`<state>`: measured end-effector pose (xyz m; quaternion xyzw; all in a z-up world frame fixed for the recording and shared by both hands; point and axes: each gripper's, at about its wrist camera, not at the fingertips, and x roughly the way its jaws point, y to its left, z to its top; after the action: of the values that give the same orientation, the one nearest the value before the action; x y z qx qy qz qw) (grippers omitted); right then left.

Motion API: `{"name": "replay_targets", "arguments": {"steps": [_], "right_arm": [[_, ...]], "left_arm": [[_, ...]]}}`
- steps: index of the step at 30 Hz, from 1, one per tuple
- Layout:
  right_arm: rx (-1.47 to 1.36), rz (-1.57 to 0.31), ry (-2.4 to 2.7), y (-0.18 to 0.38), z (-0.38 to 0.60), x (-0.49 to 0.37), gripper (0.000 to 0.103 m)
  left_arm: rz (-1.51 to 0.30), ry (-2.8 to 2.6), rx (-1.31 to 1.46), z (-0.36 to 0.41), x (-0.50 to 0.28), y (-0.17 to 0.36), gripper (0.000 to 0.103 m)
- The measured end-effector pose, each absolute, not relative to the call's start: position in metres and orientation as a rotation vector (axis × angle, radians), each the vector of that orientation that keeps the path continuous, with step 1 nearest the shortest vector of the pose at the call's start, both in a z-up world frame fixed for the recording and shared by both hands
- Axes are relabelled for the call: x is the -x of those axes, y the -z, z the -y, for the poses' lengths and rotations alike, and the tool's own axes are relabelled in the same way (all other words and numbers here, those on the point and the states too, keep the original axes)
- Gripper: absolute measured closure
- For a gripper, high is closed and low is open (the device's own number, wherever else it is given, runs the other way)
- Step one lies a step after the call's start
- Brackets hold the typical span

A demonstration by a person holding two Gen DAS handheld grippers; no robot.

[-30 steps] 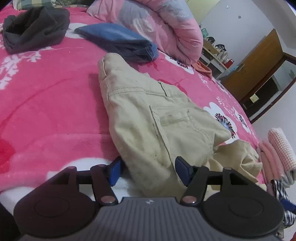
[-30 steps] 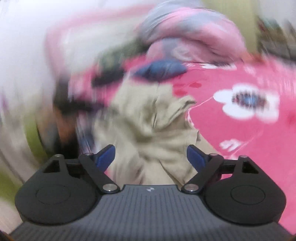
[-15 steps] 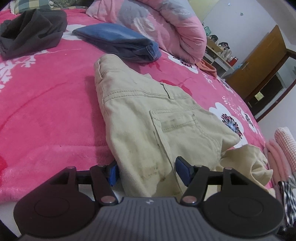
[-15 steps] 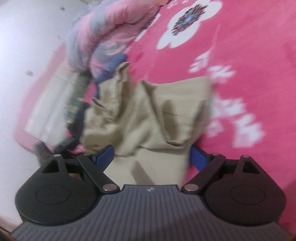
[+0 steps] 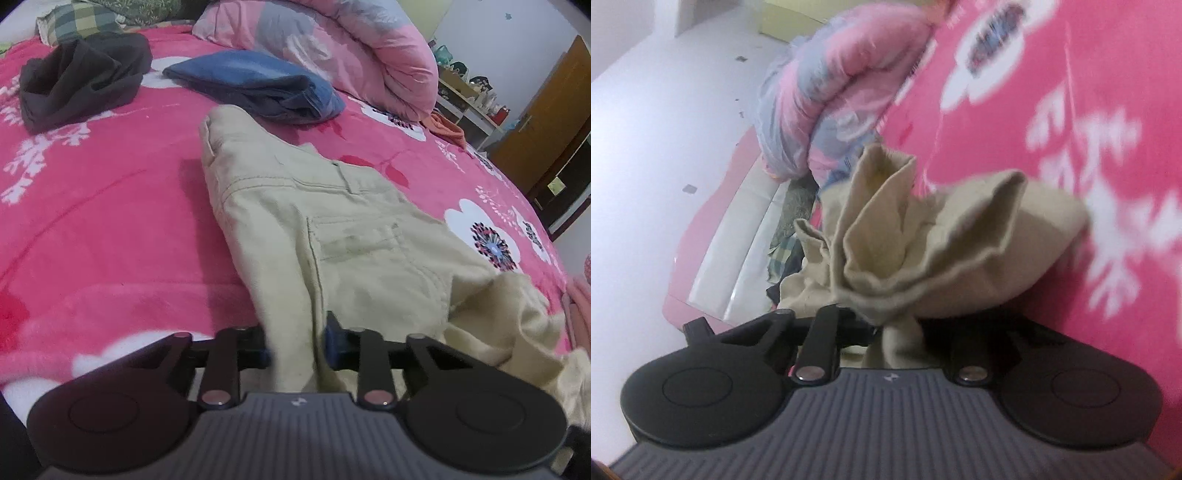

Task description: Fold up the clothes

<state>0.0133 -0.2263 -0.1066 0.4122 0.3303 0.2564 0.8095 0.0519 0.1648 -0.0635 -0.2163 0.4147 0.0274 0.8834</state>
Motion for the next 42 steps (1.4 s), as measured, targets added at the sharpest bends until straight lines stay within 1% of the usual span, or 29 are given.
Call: {"name": "replay_targets", "arguments": {"steps": [5,10,12,14,16,17,18,19,21,22,23,24,26,32,36,39,42], "right_arm": [[-0.799,-0.605,-0.508,0.074,0.269,-0.033,0.091],[-0.706,-0.5,-0.44,0.039,0.324,-0.054,0.091],[-0.688,-0.531,-0.388,0.039,0.346,-0.061,0.089],[-0.671,-0.605,-0.288,0.049,0.363,-0.067,0.079],[-0.657,-0.672,-0.161,0.062,0.379,-0.066,0.077],[-0.666,-0.686,-0.135,0.066,0.385,-0.062,0.077],[-0.684,-0.679,-0.124,0.069,0.391,-0.055,0.075],[-0.699,-0.654,-0.122,0.067,0.394,-0.048,0.073],[-0.687,-0.607,-0.111,0.056,0.393,-0.037,0.07],[-0.643,-0.588,-0.105,0.048,0.386,-0.036,0.064],[-0.59,-0.571,-0.104,0.04,0.375,-0.035,0.055],[-0.534,-0.555,-0.113,0.033,0.361,-0.034,0.052],[-0.409,-0.527,-0.145,0.022,0.328,-0.034,0.04],[-0.006,-0.399,-0.205,-0.005,0.217,-0.046,0.04],[0.132,-0.318,-0.272,-0.02,0.167,-0.049,0.04],[0.101,-0.375,-0.391,-0.022,0.146,-0.066,0.039],[0.056,-0.503,-0.475,-0.008,0.133,-0.106,0.038]], "left_arm": [[-0.873,0.09,0.431,-0.117,-0.056,0.056,0.081],[-0.908,0.251,0.374,-0.057,-0.062,0.063,0.079],[-0.923,0.258,0.371,-0.05,-0.06,0.07,0.073],[-0.926,0.268,0.379,-0.049,-0.058,0.075,0.069],[-0.928,0.295,0.421,-0.063,-0.054,0.077,0.064],[-0.925,0.296,0.437,-0.07,-0.052,0.077,0.059],[-0.923,0.297,0.454,-0.077,-0.05,0.077,0.054],[-0.921,0.298,0.47,-0.084,-0.049,0.077,0.051],[-0.907,0.279,0.48,-0.097,-0.044,0.075,0.05],[-0.902,0.269,0.488,-0.103,-0.042,0.074,0.05],[-0.896,0.26,0.496,-0.108,-0.04,0.074,0.05],[-0.891,0.25,0.504,-0.113,-0.038,0.073,0.05],[-0.867,0.216,0.521,-0.122,-0.035,0.07,0.051],[-0.791,0.136,0.506,-0.146,-0.021,0.058,0.052],[-0.757,0.115,0.515,-0.16,-0.021,0.056,0.052],[-0.752,0.124,0.527,-0.163,-0.024,0.059,0.052],[-0.77,0.132,0.532,-0.16,-0.027,0.066,0.052]]}}
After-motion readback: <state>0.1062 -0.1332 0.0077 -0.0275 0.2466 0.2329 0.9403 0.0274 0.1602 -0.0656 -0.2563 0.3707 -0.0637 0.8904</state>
